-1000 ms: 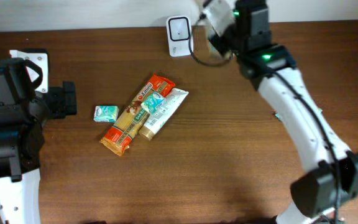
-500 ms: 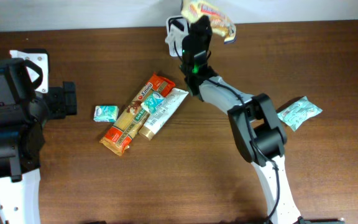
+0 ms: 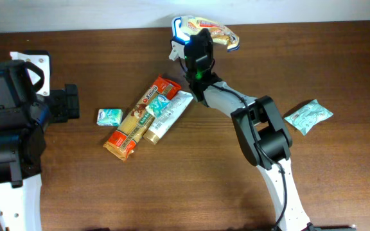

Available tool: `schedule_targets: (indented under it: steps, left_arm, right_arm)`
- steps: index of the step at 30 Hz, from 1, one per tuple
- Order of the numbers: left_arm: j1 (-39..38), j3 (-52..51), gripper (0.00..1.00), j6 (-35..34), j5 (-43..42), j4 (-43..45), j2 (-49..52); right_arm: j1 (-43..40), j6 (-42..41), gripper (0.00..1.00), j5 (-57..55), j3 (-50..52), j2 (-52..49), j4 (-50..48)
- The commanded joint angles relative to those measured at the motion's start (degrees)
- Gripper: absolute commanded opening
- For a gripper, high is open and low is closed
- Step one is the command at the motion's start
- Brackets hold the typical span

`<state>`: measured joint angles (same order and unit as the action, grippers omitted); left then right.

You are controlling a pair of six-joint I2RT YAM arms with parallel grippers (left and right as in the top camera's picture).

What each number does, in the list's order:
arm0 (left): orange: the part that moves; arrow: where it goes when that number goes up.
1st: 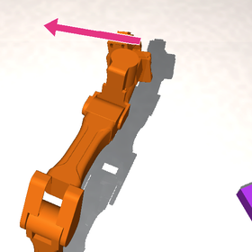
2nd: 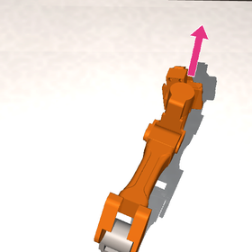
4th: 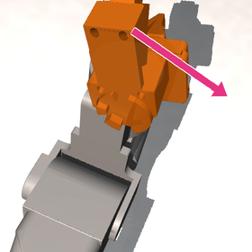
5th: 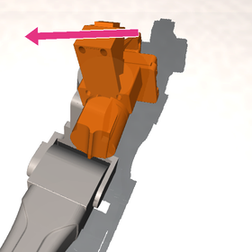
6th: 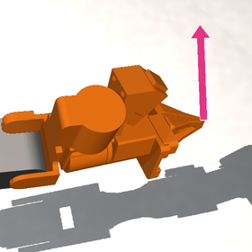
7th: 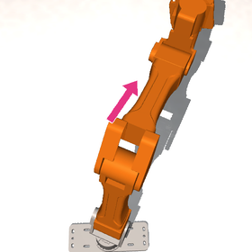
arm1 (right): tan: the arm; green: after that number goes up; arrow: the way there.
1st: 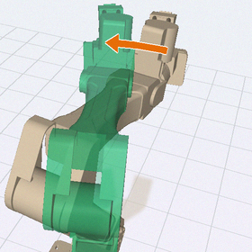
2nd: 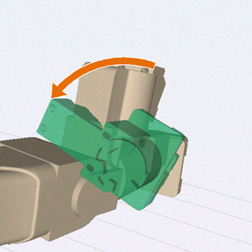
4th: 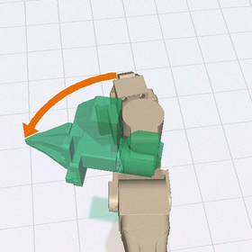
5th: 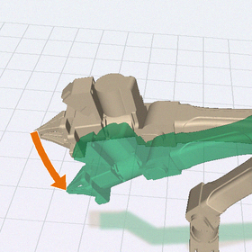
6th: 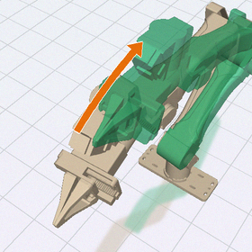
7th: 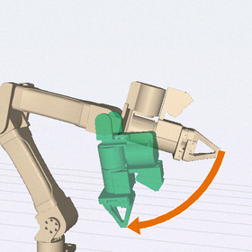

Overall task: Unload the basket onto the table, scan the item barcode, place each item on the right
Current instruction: 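Hold the beige bag's barcode under the white scanner, then carry the beige bag right and release it beside the wipes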

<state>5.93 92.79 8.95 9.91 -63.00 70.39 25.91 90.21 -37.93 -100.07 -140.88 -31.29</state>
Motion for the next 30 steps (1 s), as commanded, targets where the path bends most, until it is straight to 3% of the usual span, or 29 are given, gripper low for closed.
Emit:
schedule_targets:
  steps: [1,8,12,17,18,20,24,27,30]
  left_arm:
    - [0.2,0.2,0.99,-0.7,0.0,0.1,-0.2]
    - [0.2,0.2,0.99,-0.7,0.0,0.1,-0.2]
    - [0.2,0.2,0.99,-0.7,0.0,0.1,-0.2]
    - [0.2,0.2,0.99,-0.7,0.0,0.1,-0.2]
    - [0.2,0.2,0.99,-0.7,0.0,0.1,-0.2]
    - [0.2,0.2,0.99,-0.7,0.0,0.1,-0.2]
    - [0.2,0.2,0.99,-0.7,0.0,0.1,-0.2]
    - [0.2,0.2,0.99,-0.7,0.0,0.1,-0.2]
    - [0.2,0.2,0.99,-0.7,0.0,0.1,-0.2]
  right_arm:
    - [-0.8,0.7,0.04,0.8,-0.7,0.9,-0.6]
    - [-0.5,2.8,0.04,-0.5,-0.7,1.4,-11.1]
    - [-0.8,-0.3,0.04,-3.5,-0.7,8.2,-5.4]
    - [-1.6,-20.3,0.04,3.0,-0.7,26.4,31.3]
    - [-2.1,-31.0,0.04,10.3,-0.7,32.7,44.2]
    - [-4.0,-44.2,0.04,24.7,-0.7,39.9,58.8]
    - [-17.0,-58.5,0.04,60.9,-0.7,46.9,83.9]
    - [-27.9,-65.2,0.04,61.5,-0.4,45.0,96.1]
    - [-40.0,-80.7,0.04,58.3,1.0,39.1,98.6]
